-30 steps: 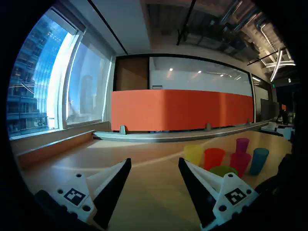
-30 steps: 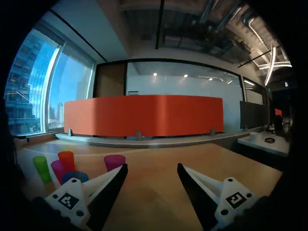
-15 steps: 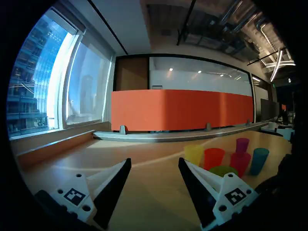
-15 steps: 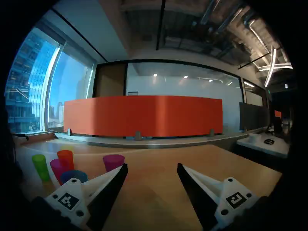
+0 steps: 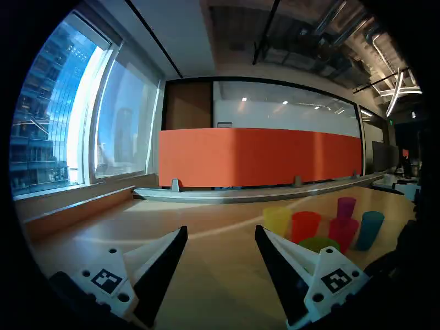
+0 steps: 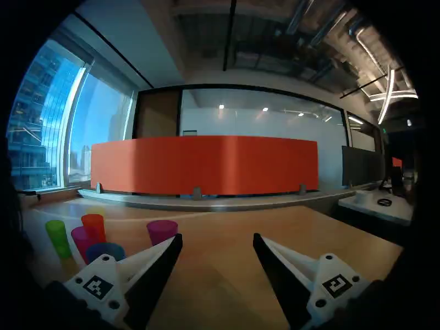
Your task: Pour water
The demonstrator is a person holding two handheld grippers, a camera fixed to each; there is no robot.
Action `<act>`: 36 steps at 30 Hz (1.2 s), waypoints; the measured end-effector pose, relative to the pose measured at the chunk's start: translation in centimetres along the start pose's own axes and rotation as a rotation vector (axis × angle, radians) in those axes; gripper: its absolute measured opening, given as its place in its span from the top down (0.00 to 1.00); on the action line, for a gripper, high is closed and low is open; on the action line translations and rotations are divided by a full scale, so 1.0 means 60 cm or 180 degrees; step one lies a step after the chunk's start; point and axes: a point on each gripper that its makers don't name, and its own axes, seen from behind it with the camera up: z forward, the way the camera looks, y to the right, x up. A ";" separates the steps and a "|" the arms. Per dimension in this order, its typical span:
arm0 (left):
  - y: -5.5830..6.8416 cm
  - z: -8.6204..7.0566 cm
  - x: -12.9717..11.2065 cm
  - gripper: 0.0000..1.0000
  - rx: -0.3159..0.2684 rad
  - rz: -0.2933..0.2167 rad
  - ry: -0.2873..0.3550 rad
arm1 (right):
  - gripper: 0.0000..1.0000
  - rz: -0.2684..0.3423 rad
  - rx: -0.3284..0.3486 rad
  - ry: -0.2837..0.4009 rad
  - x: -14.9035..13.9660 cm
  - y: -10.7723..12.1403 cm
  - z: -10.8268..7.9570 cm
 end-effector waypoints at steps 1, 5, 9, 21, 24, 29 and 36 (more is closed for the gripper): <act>0.000 0.000 0.000 0.09 0.0000 0.0000 0.0000 | 0.01 0.0000 0.0000 0.0000 0.000 0.000 0.000; 0.000 0.000 0.001 0.09 0.0000 0.0001 0.0000 | 0.01 -0.0002 0.0001 0.0000 0.001 -0.001 0.000; 0.000 0.000 0.003 0.09 0.0001 0.0002 0.0001 | 0.01 -0.0003 0.0001 0.0000 0.001 -0.002 0.000; 0.000 0.000 0.002 0.09 0.0001 0.0001 0.0000 | 0.01 -0.0004 0.0000 -0.0002 -0.002 -0.002 -0.001; 0.000 0.000 0.002 0.09 0.0001 0.0001 0.0001 | 0.01 -0.0003 0.0000 -0.0002 -0.002 -0.001 -0.001; 0.001 0.000 0.003 0.09 0.0000 0.0001 0.0001 | 0.01 -0.0001 0.0000 -0.0002 -0.002 -0.001 -0.001; -0.001 0.000 0.004 0.09 0.0000 0.0001 0.0001 | 0.01 -0.0002 0.0000 -0.0002 -0.002 -0.001 -0.002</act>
